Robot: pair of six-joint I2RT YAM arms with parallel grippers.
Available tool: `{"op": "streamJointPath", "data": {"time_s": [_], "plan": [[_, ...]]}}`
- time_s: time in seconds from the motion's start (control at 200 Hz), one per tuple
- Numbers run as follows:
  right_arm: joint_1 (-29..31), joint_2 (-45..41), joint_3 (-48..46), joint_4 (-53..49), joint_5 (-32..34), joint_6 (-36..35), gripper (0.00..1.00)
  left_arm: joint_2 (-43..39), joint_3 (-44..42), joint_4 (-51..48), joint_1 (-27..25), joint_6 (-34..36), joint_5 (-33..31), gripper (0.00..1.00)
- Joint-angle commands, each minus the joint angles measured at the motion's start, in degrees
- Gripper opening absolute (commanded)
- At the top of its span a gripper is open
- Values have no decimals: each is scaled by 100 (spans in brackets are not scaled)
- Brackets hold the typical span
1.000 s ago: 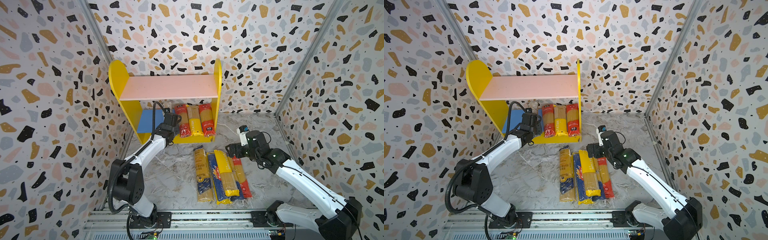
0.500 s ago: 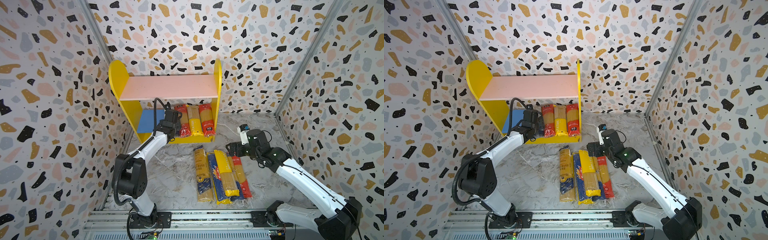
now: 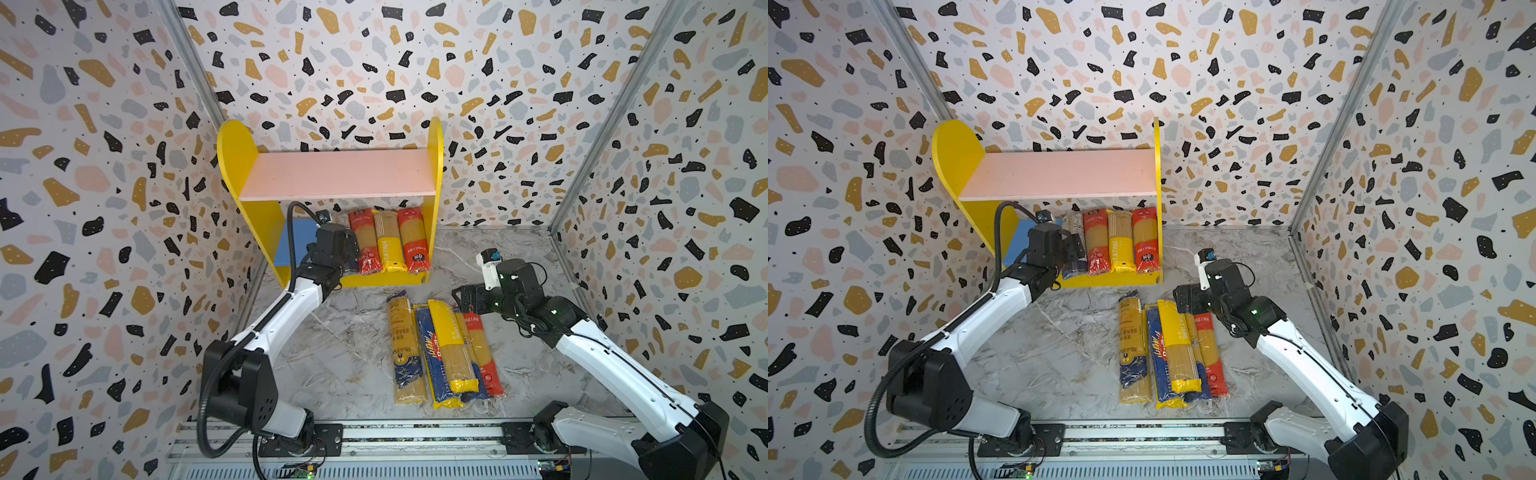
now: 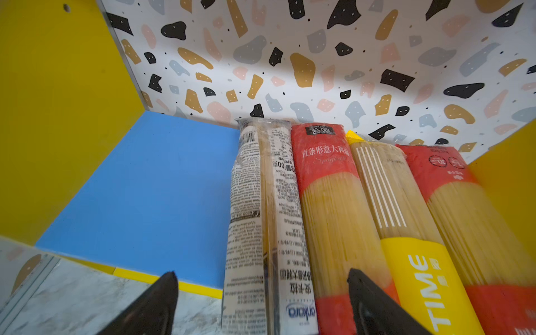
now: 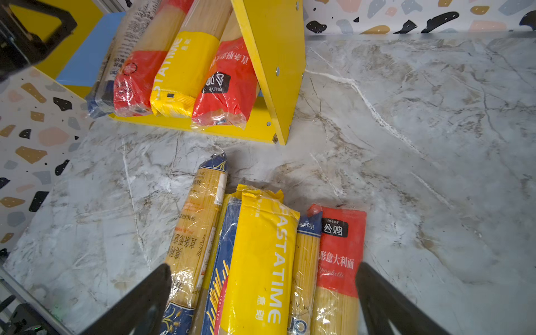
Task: Place and organize the pasta boxes and bags onto the shelf
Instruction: 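Set the white-label bag beside the red bag and open the left gripper, then withdraw the left gripper and lower it onto the Moli Pasta bag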
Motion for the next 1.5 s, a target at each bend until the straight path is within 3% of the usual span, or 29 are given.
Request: {"op": "streamJointPath", "data": {"time_s": [0.0, 0.456, 0.591, 0.746, 0.906, 1.121, 1.492], "plan": [[89, -277, -111, -82, 21, 155, 99, -511, -467, 38, -98, -334, 107, 90], [739, -807, -472, -266, 577, 654, 99, -2031, -2078, -633, -2477, -1348, -717, 91], [881, -943, -461, -422, 814, 735, 99, -2292, -2725, -586, -3038, -1926, -677, 91], [998, -1098, -449, -542, 953, 805, 99, -2278, -3391, -259, -3871, -2748, -755, 91], [1156, -1304, -519, -575, 1029, 957, 99, -1811, -3504, 32, -4624, -3321, -965, 92], [1393, -1557, -642, -725, 1257, 1122, 99, -1129, -3265, 238, -5019, -3497, -953, 94], [1441, -1773, -758, -737, 1327, 1115, 99, -16, -2811, 431, -5230, -3563, -846, 96]]}}
